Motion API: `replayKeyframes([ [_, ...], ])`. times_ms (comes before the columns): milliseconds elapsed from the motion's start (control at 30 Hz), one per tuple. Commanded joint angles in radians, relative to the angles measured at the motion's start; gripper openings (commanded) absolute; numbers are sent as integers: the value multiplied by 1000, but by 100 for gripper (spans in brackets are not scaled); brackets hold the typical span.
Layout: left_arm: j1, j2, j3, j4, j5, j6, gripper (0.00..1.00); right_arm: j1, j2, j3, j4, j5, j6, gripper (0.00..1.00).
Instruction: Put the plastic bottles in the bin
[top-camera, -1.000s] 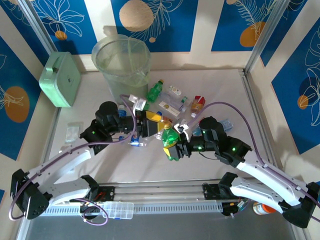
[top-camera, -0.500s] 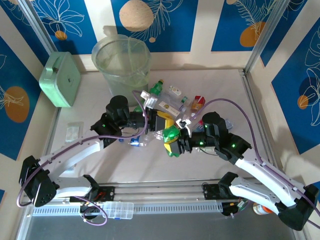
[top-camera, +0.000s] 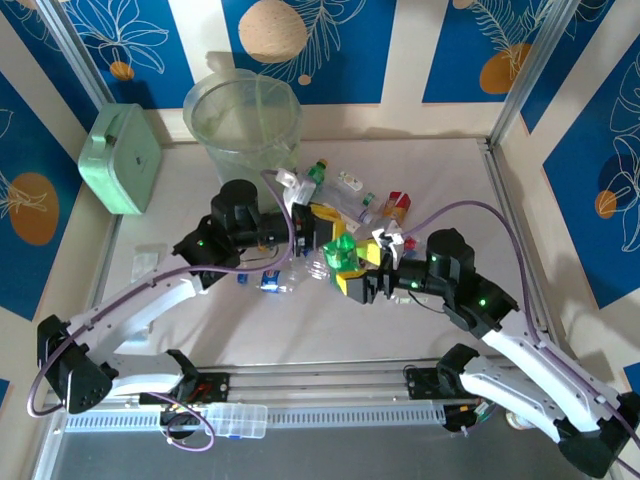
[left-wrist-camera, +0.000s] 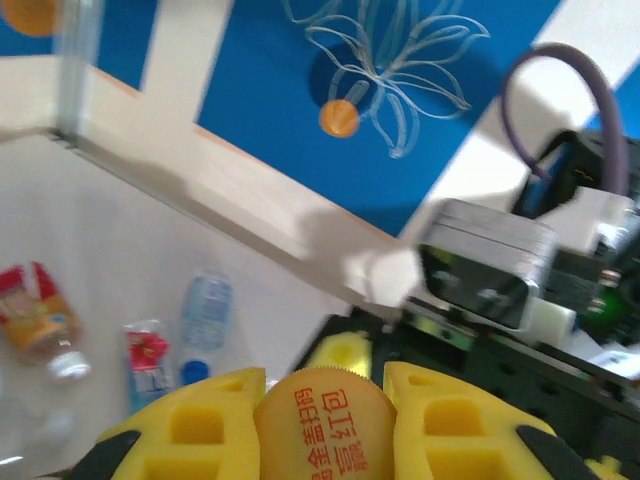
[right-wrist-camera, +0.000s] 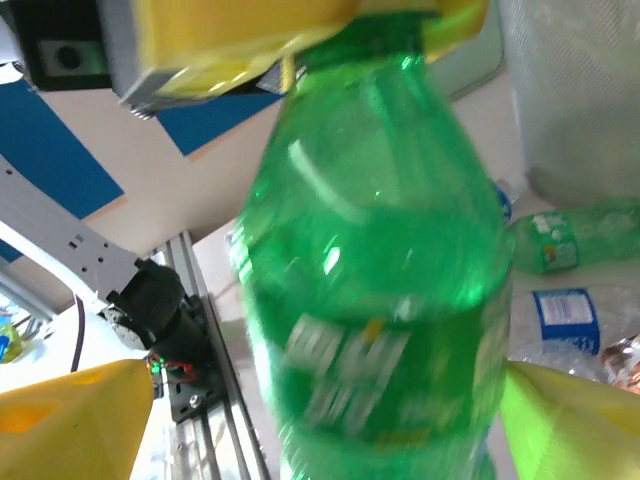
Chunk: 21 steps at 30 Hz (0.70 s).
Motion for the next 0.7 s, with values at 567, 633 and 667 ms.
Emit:
replayKeyframes([
  [567, 470, 502, 872, -236, -465, -6, 0, -149, 39, 169, -282, 109, 67, 91],
  [633, 496, 590, 977, -280, -454, 2, 0, -164, 73, 214, -331, 165, 72, 90],
  [667, 505, 634, 1032, -322, -479, 11, 0, -174, 89, 232, -351, 206, 83, 89],
])
